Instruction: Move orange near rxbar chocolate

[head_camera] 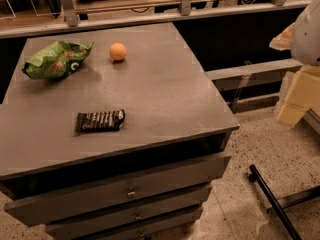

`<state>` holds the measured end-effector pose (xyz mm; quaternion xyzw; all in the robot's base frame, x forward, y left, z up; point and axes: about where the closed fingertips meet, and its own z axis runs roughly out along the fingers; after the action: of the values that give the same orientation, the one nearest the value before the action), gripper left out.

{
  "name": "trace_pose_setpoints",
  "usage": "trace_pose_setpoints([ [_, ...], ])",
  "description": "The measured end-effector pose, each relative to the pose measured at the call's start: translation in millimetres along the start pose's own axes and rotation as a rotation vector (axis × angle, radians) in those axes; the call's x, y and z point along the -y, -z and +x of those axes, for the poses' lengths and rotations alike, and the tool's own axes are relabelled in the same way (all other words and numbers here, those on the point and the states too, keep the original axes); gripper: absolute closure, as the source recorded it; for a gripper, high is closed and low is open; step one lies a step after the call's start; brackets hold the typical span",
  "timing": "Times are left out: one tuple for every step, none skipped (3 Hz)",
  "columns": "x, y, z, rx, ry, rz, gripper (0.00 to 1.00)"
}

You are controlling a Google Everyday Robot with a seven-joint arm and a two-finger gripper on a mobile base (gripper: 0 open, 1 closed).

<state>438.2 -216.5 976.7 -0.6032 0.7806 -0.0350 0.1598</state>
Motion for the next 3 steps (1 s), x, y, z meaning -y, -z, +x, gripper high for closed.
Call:
trace_pose_setpoints([
  [0.0,0.0,0.0,0.000,0.000,0.000,0.00],
  [19.6,-9.3,-20.9,0.046,0.034,0.013,0.00],
  [59.9,-23.1,-65.5,0.151,0.081,0.059,0.00],
])
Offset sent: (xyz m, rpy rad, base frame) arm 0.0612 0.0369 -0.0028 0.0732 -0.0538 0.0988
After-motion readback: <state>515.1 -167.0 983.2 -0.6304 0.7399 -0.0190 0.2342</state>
